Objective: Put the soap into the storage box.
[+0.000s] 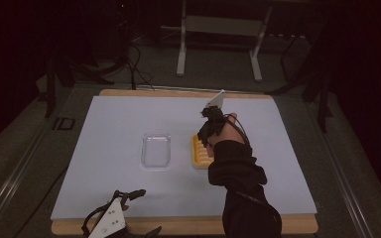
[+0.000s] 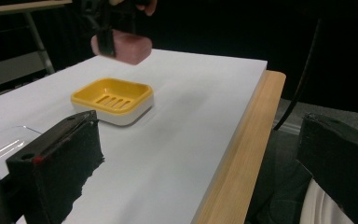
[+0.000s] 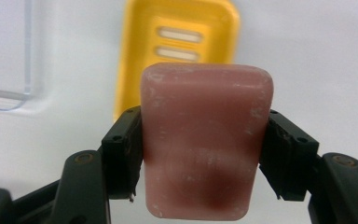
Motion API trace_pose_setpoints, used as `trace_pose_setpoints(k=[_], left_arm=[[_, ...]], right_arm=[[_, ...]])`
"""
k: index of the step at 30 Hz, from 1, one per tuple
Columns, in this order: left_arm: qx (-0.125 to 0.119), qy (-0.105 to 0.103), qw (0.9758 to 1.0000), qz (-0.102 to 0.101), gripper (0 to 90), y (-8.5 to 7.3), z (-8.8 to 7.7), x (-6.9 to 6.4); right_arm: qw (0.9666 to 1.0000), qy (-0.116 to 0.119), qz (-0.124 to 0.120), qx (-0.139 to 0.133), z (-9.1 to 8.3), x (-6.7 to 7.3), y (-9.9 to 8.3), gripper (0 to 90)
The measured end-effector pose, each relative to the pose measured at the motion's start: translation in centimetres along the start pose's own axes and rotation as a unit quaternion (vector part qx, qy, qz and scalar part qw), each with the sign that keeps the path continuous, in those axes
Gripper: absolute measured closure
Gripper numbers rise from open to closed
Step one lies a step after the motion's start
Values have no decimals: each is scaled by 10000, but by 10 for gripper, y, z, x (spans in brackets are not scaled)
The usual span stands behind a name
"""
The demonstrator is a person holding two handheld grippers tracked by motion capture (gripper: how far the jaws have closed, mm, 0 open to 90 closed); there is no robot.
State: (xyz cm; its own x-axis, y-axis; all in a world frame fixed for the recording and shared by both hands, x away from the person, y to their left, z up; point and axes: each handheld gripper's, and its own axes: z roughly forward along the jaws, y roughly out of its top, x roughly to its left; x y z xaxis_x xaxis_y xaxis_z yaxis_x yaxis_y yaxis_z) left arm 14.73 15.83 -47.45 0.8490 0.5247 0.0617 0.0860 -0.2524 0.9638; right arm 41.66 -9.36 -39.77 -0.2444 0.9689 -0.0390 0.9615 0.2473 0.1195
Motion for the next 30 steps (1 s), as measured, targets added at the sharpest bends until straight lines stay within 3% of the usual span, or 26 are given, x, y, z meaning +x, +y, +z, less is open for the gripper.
trace_pose_setpoints(k=[8, 16, 30], left_arm=[[6, -22, 10000, 15, 8, 0, 0, 0], [49, -23, 10000, 48, 8, -1, 0, -1], [97, -19, 9999, 86, 8, -1, -1, -2]], right_arm=[[9999, -67, -53, 69, 19, 12, 5, 375], [9999, 46, 30, 116, 43, 13, 10, 375], [9997, 47, 201, 147, 67, 12, 17, 375]])
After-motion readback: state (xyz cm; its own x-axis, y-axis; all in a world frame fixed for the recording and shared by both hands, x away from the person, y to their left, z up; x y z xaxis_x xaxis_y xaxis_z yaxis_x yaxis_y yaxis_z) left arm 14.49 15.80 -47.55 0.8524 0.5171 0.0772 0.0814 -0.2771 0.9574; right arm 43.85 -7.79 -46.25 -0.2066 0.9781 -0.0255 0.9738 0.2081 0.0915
